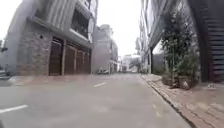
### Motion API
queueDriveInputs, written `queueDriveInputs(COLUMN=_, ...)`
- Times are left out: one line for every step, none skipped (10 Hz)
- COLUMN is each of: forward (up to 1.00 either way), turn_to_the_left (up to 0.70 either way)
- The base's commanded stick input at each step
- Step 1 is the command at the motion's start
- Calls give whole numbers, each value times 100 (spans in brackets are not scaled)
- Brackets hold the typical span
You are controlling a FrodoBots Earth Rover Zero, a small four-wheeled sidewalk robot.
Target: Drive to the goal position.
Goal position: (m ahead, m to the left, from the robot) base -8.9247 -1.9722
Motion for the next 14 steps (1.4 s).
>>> queueDriveInputs(forward=50, turn_to_the_left=50)
queueDriveInputs(forward=50, turn_to_the_left=50)
queueDriveInputs(forward=50, turn_to_the_left=50)
queueDriveInputs(forward=50, turn_to_the_left=50)
queueDriveInputs(forward=50, turn_to_the_left=50)
queueDriveInputs(forward=50, turn_to_the_left=50)
queueDriveInputs(forward=50, turn_to_the_left=50)
queueDriveInputs(forward=50, turn_to_the_left=50)
queueDriveInputs(forward=50, turn_to_the_left=50)
queueDriveInputs(forward=50, turn_to_the_left=50)
queueDriveInputs(forward=50, turn_to_the_left=50)
queueDriveInputs(forward=50, turn_to_the_left=50)
queueDriveInputs(forward=50, turn_to_the_left=50)
queueDriveInputs(forward=50, turn_to_the_left=50)
